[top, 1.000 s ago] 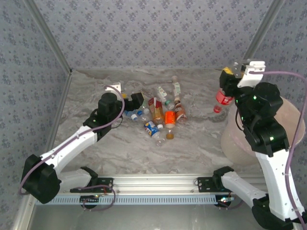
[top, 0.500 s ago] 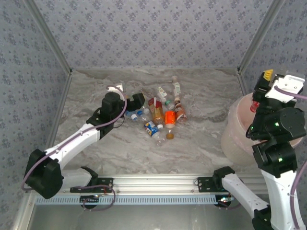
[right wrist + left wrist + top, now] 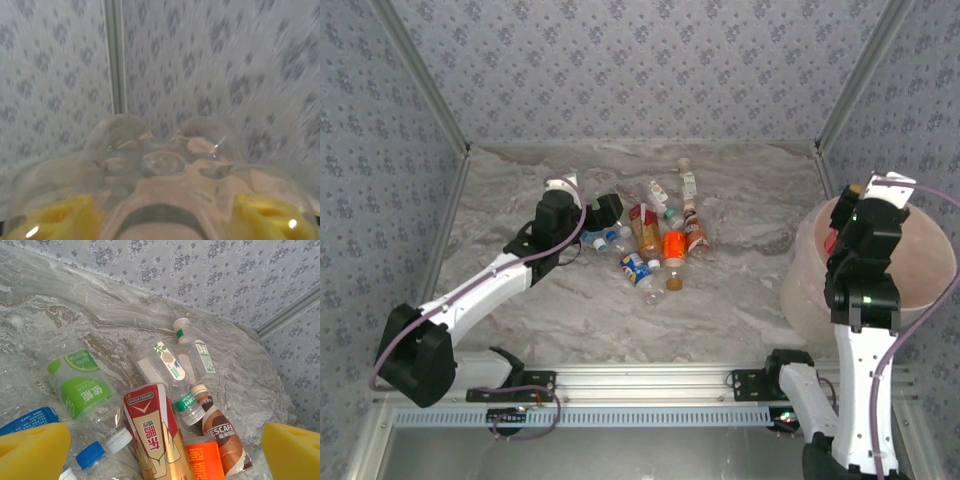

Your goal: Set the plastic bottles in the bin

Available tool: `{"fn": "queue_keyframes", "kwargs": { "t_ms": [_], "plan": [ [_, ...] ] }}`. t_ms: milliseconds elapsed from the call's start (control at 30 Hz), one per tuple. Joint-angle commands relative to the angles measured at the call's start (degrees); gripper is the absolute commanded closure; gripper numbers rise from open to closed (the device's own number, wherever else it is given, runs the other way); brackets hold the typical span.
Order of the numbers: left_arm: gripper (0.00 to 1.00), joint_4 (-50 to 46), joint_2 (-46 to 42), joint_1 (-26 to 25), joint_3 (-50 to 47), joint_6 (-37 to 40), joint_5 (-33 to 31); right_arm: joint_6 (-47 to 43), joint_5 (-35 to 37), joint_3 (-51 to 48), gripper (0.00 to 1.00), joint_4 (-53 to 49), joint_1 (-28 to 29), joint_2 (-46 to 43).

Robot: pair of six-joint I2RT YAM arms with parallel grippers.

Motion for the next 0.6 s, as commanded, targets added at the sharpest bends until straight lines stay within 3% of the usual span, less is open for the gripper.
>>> {"fn": "queue_keyframes", "kwargs": {
  "t_ms": [0, 367, 567],
  "plan": [
    [0.02, -1.4, -0.6, 0.4, 1.7, -0.4, 1.1, 4.7, -6.2, -5.0, 0.55, -1.0, -2.3, -1.0],
    [0.02, -2.2, -0.1, 0.5, 1.4, -1.1, 1.6, 7.2, -13.5, -9.5, 0.47, -0.9, -4.2, -0.4],
    [0.02, -2.4, 0.1, 0.5, 1.1, -1.3, 1.8, 9.1, -14.2, -9.0, 0.33, -1.6, -4.2, -0.5]
  ]
}}
